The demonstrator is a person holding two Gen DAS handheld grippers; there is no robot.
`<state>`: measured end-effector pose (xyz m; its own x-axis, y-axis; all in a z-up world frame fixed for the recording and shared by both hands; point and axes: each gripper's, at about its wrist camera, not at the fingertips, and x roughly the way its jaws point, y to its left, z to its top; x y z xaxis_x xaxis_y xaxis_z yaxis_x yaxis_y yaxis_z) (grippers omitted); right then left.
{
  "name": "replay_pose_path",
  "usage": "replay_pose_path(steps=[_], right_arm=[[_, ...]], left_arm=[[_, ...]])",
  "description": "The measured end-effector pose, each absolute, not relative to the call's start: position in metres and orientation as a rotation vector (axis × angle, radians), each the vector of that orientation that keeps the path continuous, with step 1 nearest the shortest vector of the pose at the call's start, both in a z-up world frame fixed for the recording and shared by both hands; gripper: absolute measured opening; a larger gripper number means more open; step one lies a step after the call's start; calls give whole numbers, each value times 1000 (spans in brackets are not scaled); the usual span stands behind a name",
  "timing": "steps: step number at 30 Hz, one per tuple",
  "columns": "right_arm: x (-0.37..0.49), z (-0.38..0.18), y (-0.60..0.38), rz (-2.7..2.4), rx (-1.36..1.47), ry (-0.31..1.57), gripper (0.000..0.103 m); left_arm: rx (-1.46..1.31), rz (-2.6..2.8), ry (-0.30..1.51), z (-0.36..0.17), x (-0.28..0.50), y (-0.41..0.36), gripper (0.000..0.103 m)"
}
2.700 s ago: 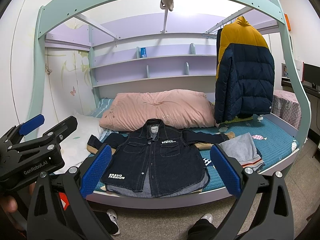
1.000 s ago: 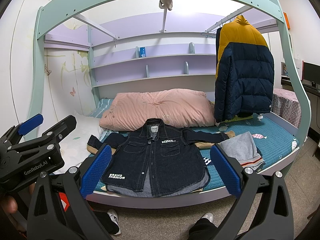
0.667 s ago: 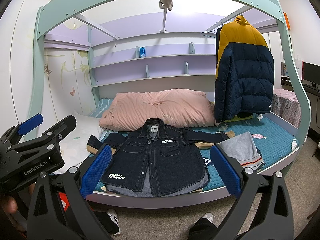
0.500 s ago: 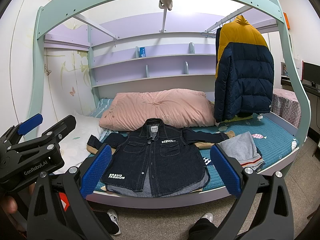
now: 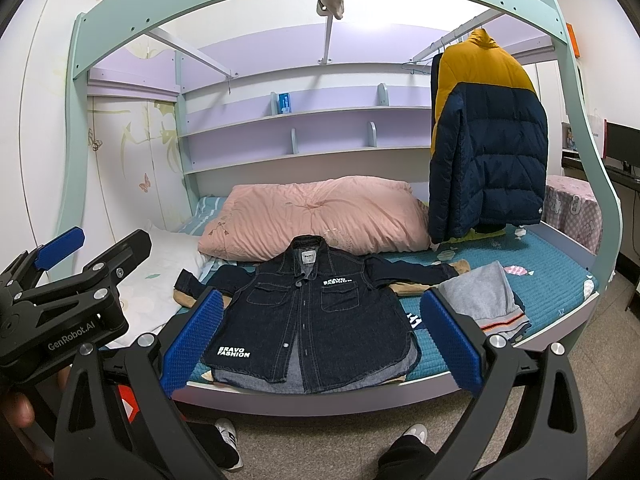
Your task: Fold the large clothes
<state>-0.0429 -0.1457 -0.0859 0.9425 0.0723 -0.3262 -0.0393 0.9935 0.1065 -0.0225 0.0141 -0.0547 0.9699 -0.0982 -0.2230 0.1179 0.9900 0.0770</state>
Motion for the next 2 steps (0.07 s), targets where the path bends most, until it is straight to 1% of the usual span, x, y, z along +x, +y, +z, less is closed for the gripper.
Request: replay_pose_path(steps=[2], right_arm=[[-43,-86,-145,55,99,337,95]], left_arm=[[88,-111,223,-55,-22,14,98]])
